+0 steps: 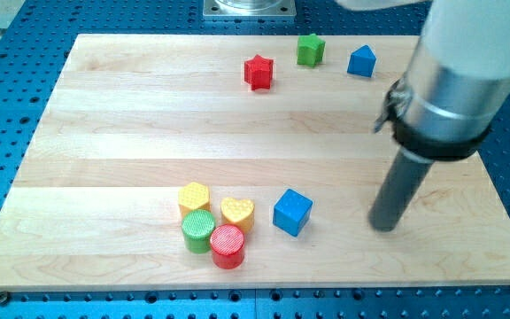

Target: Push the cube towards the top

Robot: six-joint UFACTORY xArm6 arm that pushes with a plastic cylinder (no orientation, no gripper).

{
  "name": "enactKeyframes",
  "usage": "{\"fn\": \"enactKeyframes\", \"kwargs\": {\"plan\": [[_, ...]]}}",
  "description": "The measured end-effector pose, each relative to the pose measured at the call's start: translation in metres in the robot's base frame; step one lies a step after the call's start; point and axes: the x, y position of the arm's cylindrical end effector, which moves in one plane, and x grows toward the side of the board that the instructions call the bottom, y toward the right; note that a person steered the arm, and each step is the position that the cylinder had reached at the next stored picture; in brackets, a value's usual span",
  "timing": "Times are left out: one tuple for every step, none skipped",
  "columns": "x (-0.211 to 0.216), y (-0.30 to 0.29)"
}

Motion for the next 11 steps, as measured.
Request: {"fn": "enactKeyframes", "kwargs": {"plan": [[0.014,-0.054],[0.02,-0.098],[0.004,-0.127],[-0.038,-0.124],[-0.012,-0.114],[0.001,-0.114],[0.003,-0.098],[-0.03,-0.069],[-0.053,-0.051],[-0.076,-0.04],[-0.085,-0.007]]}}
